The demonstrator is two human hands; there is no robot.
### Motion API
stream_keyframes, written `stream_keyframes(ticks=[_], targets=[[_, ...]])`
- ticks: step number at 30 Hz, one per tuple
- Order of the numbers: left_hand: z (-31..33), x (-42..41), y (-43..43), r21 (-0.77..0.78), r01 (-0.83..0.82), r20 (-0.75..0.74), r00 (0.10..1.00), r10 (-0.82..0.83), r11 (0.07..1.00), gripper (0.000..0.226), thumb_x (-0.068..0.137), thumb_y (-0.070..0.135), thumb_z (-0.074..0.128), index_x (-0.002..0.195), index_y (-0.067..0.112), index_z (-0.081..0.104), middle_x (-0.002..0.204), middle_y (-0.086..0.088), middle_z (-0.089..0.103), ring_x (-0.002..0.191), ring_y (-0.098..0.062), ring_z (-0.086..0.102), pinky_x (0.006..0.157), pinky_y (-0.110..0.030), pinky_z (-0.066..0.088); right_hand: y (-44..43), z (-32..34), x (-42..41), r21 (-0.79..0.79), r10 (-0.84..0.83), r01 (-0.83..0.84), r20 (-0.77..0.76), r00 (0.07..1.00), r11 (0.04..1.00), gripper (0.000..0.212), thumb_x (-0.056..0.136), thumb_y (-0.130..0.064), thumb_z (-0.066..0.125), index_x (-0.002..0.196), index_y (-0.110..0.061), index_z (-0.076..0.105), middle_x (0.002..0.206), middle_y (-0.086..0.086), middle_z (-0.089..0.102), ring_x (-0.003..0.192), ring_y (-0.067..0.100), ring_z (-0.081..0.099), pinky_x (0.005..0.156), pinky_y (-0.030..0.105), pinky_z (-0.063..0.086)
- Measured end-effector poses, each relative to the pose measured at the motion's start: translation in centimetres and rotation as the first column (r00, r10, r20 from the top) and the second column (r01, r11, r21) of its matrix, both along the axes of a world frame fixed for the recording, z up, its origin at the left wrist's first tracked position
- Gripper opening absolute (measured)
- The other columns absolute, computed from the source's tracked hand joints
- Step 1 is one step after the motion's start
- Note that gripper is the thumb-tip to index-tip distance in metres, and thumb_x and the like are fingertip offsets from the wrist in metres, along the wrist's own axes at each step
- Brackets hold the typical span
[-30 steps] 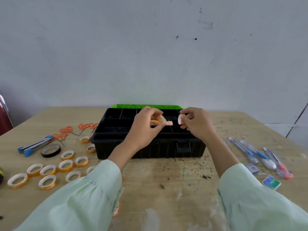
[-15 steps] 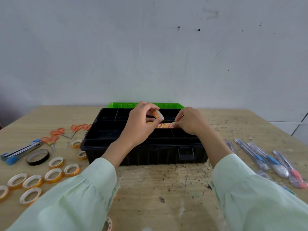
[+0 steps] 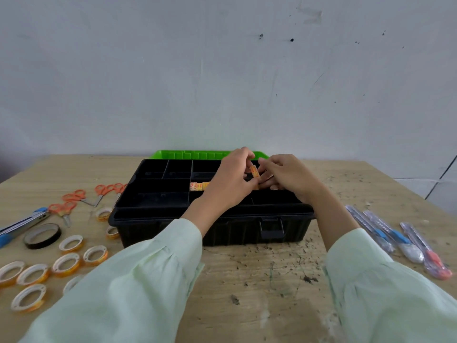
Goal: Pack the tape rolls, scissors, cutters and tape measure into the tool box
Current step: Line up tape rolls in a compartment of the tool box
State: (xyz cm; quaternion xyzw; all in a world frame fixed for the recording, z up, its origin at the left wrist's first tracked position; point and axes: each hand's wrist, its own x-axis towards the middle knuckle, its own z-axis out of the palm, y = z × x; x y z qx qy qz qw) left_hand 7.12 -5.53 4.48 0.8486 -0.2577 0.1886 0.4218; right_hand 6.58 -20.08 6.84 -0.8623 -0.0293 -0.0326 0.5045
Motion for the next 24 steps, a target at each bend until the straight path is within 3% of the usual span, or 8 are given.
stream_keyframes(ticks=[3,7,10,13,17,20,24], targets=[[-0.2,0.3,-0.7,0.010,-0.030,0.032,0.999,0.030,0.999,0.041,0.079,0.013,0.070,0.114,0.010,0.050,0.101,-0.004,0.056,0.092,-0.020,0.058,0.080,-0.040,0.054,0.0,0.0,-0.4,0.029,-0.006,0.005,0.019,1.000,1.000,0.029,0.089,-0.038,0.064,0.096,-0.009,0.064,0.078,0.006,0.073,0.074,0.018,0.073,0.063,0.025,0.052],[-0.3,0.2,-0.9,0.025,-0.024,0.013,1.000,0.024,0.999,0.047,0.078,0.017,0.074,0.116,0.012,0.047,0.103,-0.001,0.055,0.096,-0.017,0.056,0.085,-0.037,0.053,-0.4,-0.3,-0.4,0.000,-0.069,0.070,0.094,0.993,0.998,0.019,0.086,-0.029,0.068,0.091,-0.010,0.066,0.078,0.008,0.074,0.069,0.015,0.073,0.060,0.022,0.046],[-0.4,0.1,-0.5,0.177,-0.091,0.041,0.996,0.085,0.980,0.028,0.083,0.024,0.069,0.108,0.015,0.058,0.104,0.000,0.057,0.098,-0.016,0.054,0.089,-0.036,0.047,-1.1,-0.3,-0.2,-0.068,-0.118,0.125,0.101,0.988,0.990,0.019,0.088,-0.024,0.065,0.082,-0.006,0.067,0.079,0.010,0.074,0.071,0.019,0.073,0.059,0.022,0.045],[-0.7,0.1,-0.2,0.368,-0.191,0.113,0.981,0.160,0.910,0.015,0.088,0.034,0.062,0.098,0.026,0.068,0.101,0.005,0.061,0.102,-0.017,0.051,0.091,-0.035,0.037,-1.4,-0.4,0.1,-0.218,-0.111,0.135,0.120,0.987,0.966,0.025,0.085,-0.023,0.065,0.070,-0.004,0.070,0.078,0.013,0.073,0.077,0.028,0.071,0.073,0.037,0.057],[-0.2,0.5,-0.5,0.455,-0.186,0.103,0.982,0.156,0.871,0.024,0.094,0.021,0.048,0.098,0.030,0.070,0.104,0.006,0.061,0.106,-0.020,0.046,0.089,-0.034,0.030,-1.4,-0.1,0.2,-0.389,-0.147,0.198,0.158,0.976,0.900,0.028,0.087,-0.020,0.060,0.073,0.002,0.072,0.081,0.019,0.072,0.066,0.022,0.058,0.057,0.025,0.044],[1.0,0.9,-0.9,0.596,-0.116,0.080,0.993,0.085,0.795,0.032,0.092,0.014,0.043,0.095,0.028,0.072,0.102,0.006,0.055,0.110,-0.021,0.042,0.092,-0.035,0.028,-1.6,0.1,0.3,-0.400,-0.174,0.229,0.170,0.970,0.888,0.031,0.087,-0.020,0.060,0.078,0.006,0.071,0.083,0.024,0.071,0.060,0.021,0.052,0.053,0.025,0.041],[2.3,1.3,-1.5,0.755,-0.051,0.073,0.997,-0.006,0.653,0.028,0.093,0.019,0.043,0.096,0.025,0.070,0.098,0.004,0.046,0.110,-0.022,0.041,0.094,-0.036,0.028,-2.3,-0.1,0.3,-0.348,-0.182,0.240,0.191,0.965,0.906,0.028,0.088,-0.021,0.061,0.078,0.004,0.072,0.082,0.021,0.072,0.074,0.027,0.066,0.059,0.025,0.045]])
